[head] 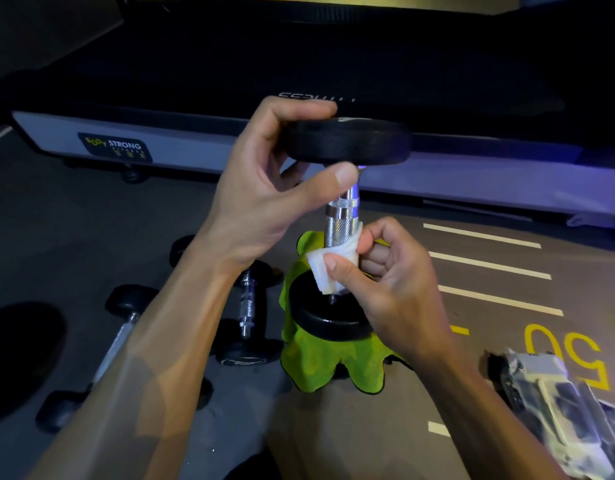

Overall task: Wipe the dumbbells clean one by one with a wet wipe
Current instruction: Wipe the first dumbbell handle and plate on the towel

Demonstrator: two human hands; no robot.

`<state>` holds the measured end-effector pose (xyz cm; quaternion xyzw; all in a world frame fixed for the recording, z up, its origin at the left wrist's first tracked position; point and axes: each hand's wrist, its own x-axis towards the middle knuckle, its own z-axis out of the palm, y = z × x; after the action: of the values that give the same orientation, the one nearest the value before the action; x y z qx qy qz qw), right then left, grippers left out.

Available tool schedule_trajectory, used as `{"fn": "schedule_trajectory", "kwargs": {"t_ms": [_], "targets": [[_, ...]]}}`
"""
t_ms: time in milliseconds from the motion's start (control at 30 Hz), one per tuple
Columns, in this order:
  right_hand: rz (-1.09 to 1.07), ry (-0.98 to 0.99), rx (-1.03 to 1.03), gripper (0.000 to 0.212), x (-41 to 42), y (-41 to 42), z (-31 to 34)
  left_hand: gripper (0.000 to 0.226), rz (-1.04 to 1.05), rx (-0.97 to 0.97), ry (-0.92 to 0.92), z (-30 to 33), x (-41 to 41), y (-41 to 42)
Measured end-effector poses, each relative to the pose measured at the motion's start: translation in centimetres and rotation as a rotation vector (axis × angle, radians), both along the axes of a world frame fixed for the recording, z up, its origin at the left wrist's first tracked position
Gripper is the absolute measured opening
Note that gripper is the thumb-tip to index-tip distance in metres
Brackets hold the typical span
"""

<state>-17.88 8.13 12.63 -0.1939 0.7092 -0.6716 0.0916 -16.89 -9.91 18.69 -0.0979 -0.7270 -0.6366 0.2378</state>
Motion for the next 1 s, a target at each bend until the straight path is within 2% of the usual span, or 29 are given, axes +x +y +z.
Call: {"fn": "schedule_trajectory", "kwargs": {"t_ms": [167,267,500,700,833,1000], "targets": [[-0.099,0.072,0.003,0.034,0.1,0.6,0.9,0.047,-0.025,-0.05,0.081,1.1,-0.4,0.8],[-0.154,0.132,0.049,0.033,-0.4,1.2,1.3,0.038,-0.04,-0.149,0.117,1.9,-1.2,0.8],[-0.176,0.121,0.117,0.031,0.0,1.3,0.0,0.041,-0.031,-0.229,0.023,1.3,-0.9,0.8],[-0.123,0.103,0.316,0.03,0.7,2.6,-0.5,0.044,-0.042,-0.273,0.004,1.4,-0.6,0.6],[-0.093,0.156,0.352,0.03,-0.5,2.5,1.3,0.044,-0.12,-0.154,0.017,1.5,-1.1,1.1],[-0.149,0.232,0.154,0.024,-1.0,1.0,2.3,0.041,-0.117,-0.036,-0.001,1.1,-1.8,0.6]]}}
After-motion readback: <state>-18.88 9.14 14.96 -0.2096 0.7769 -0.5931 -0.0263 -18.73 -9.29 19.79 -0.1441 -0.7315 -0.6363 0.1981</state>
